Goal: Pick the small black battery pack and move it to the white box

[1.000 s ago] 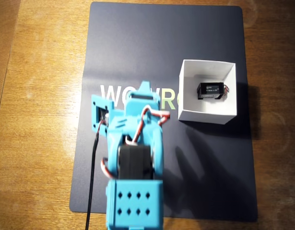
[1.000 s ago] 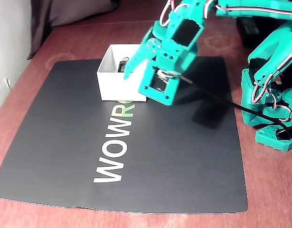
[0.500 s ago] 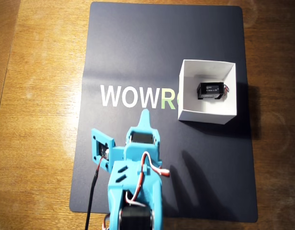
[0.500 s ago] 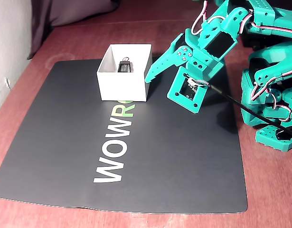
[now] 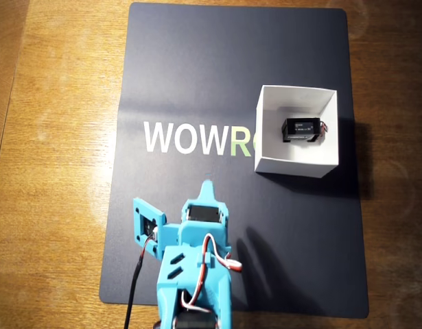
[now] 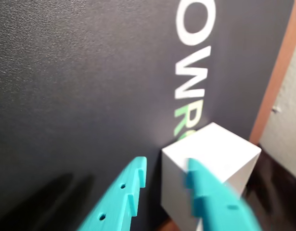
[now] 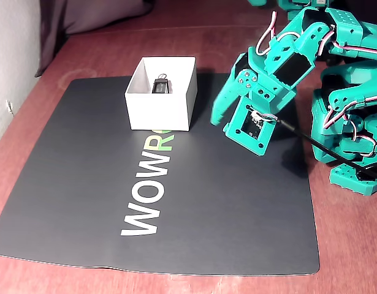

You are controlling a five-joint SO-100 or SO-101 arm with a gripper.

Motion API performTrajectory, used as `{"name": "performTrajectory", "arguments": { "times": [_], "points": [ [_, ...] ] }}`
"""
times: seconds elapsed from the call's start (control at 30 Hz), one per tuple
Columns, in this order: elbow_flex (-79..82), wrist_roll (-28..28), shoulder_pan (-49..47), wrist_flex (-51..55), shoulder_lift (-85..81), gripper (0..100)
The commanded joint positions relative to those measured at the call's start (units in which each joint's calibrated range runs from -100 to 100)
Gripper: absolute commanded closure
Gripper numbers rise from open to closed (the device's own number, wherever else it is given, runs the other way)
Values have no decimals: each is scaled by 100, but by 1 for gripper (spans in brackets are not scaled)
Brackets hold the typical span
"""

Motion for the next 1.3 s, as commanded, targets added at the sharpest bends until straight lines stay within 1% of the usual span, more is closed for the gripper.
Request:
{"name": "performTrajectory", "arguments": {
  "times": [0.0, 0.4, 0.5, 0.8, 1.27],
  "points": [
    [123, 21, 58, 24, -257, 99],
    [903, 21, 58, 24, -1099, 99],
    [1039, 15, 58, 76, -1134, 99],
    [1103, -12, 58, 918, -1152, 99],
    [1230, 4, 46, 909, -1152, 99]
  ]
}}
